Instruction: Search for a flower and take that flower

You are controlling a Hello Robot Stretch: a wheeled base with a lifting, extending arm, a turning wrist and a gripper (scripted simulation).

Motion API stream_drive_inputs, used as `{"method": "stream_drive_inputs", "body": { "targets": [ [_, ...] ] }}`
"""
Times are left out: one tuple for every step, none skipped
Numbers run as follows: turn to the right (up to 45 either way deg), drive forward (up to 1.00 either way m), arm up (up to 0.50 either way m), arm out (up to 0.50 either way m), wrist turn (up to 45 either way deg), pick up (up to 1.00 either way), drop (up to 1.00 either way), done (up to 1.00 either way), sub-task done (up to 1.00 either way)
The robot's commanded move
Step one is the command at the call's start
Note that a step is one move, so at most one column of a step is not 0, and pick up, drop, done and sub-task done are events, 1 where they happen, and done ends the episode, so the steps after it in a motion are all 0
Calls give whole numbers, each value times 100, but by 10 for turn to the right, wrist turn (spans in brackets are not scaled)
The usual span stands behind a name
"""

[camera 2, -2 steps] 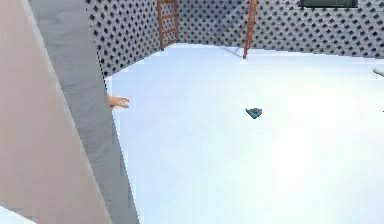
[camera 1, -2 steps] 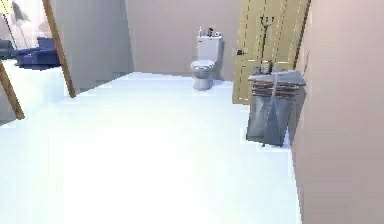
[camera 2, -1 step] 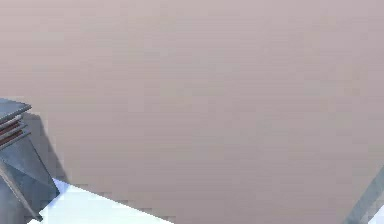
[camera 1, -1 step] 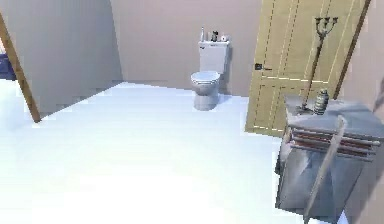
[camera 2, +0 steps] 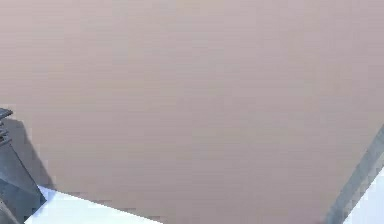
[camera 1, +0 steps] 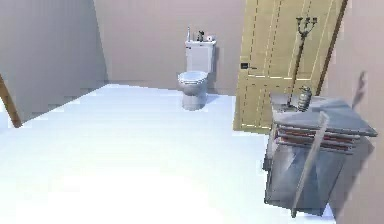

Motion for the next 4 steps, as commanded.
{"method": "stream_drive_inputs", "body": {
  "targets": [
    [0,100,0,0,0,0,0,0,0],
    [0,15,0,0,0,0,0,0,0],
    [0,100,0,0,0,0,0,0,0],
    [-30,0,0,0,0,0,0,0,0]
  ]
}}
